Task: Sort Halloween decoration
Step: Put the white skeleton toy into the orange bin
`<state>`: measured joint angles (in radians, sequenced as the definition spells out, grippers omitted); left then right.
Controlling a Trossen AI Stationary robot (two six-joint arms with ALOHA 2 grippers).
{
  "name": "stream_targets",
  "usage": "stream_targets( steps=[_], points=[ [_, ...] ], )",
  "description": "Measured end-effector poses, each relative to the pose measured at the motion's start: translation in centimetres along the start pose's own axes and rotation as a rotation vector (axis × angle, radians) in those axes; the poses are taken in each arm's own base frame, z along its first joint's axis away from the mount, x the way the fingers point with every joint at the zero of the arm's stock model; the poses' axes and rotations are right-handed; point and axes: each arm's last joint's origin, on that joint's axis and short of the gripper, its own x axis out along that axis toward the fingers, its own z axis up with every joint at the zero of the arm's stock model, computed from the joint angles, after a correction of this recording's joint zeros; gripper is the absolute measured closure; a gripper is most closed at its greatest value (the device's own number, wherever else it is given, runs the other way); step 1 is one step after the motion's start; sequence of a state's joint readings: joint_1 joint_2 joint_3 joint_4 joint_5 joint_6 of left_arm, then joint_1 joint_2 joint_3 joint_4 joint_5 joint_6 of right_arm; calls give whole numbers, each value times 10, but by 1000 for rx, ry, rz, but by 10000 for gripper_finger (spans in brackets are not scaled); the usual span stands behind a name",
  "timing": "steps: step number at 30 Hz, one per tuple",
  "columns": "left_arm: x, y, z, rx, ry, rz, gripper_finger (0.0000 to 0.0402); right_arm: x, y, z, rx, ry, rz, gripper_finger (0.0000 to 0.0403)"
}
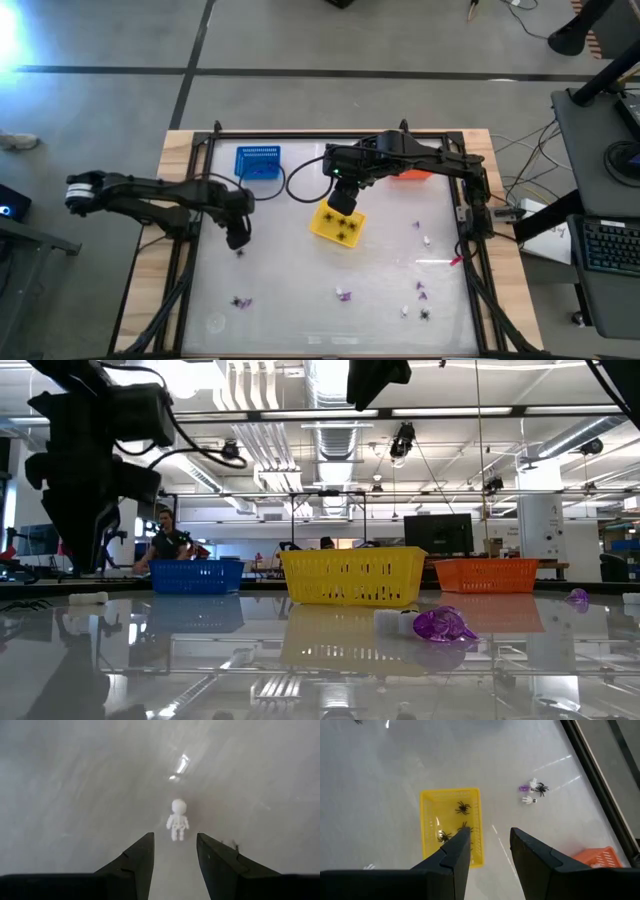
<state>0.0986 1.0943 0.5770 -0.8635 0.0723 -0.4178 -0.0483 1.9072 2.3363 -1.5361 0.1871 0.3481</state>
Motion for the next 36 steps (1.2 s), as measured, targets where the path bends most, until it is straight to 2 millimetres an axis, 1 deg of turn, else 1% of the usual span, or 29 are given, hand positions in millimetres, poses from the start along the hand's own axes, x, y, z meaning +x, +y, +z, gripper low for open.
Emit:
stream_targets(
  steps=[13, 18, 27, 31, 36],
  points=[
    [16, -1, 3, -23, 62, -3, 271, 0, 0, 0, 0, 0, 0, 271],
    [26, -3, 5, -17, 98, -33, 271, 0, 0, 0, 0, 0, 0, 271],
    [41, -4, 11, 11, 141, -13, 273, 0, 0, 0, 4, 1, 0, 271],
    [44, -3, 11, 26, 154, 6, 291, 0, 0, 0, 5, 1, 1, 271],
    [44, -2, 11, 33, 151, 18, 346, 0, 0, 0, 7, 1, 1, 271]
  ],
)
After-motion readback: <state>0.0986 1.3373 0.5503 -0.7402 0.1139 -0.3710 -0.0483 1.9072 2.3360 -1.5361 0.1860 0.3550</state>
